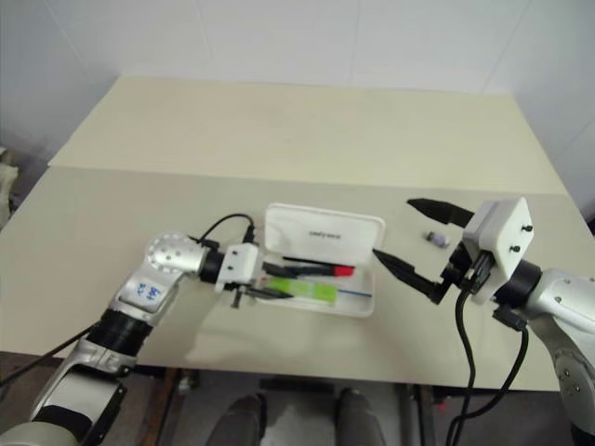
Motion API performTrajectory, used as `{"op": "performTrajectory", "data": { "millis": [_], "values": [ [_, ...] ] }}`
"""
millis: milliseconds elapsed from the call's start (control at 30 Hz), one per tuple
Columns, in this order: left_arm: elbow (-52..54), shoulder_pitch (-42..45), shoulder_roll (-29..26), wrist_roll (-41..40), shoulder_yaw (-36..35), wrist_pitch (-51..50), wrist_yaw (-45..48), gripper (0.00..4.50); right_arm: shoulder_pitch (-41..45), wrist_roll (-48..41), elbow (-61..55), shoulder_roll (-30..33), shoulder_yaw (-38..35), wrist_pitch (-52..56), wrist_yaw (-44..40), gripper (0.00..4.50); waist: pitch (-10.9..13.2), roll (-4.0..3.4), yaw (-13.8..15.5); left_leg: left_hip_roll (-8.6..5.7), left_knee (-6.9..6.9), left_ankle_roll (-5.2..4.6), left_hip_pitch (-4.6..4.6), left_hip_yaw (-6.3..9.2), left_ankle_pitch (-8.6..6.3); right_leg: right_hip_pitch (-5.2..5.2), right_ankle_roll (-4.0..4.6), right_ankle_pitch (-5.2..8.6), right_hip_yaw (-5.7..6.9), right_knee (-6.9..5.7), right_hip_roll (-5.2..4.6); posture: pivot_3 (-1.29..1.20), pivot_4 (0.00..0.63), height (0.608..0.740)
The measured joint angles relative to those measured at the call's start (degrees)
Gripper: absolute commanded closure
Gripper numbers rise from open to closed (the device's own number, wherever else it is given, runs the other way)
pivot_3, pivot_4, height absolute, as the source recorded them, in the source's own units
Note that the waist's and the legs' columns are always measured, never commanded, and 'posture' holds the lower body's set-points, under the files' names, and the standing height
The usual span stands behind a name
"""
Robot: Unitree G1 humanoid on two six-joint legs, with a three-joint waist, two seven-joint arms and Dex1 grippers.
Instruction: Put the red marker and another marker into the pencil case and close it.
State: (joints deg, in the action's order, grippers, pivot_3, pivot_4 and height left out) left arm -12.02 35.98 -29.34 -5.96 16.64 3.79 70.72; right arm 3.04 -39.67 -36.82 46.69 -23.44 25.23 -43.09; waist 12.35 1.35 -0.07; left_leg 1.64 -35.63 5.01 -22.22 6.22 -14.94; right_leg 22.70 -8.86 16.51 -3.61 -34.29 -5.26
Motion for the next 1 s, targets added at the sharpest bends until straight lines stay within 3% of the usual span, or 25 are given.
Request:
{"op": "performTrajectory", "data": {
  "millis": [133,500,1000],
  "values": [
    [-0.14,0.01,0.01,0.2,0.14,-0.04,0.12,3.46,0.09,-0.04,0.0,0.0,0.01,0.0,0.15,0.0,0.0,0.0,0.0,0.0,-0.03,0.0,0.0,0.0,0.0,0.0,0.0,0.0,0.0,-0.04,0.0,0.0,0.15,0.74],
    [0.07,0.05,0.07,-0.01,-0.34,-0.47,-0.01,0.04,0.31,-0.03,0.0,0.0,0.04,-0.04,0.27,0.0,0.0,0.0,-0.03,0.0,-0.02,-0.01,0.01,0.0,0.0,0.0,0.01,0.01,0.0,-0.05,0.0,0.0,0.15,0.74],
    [2.39,-1.23,-0.92,-2.13,-1.13,1.27,3.0,0.04,1.12,0.38,2.4,-1.52,1.15,-0.41,0.3,0.0,0.0,0.0,-0.03,0.0,-0.12,-0.01,0.02,0.0,0.01,0.0,0.01,0.01,0.0,-0.17,0.0,0.0,0.15,0.74]
  ]
}}
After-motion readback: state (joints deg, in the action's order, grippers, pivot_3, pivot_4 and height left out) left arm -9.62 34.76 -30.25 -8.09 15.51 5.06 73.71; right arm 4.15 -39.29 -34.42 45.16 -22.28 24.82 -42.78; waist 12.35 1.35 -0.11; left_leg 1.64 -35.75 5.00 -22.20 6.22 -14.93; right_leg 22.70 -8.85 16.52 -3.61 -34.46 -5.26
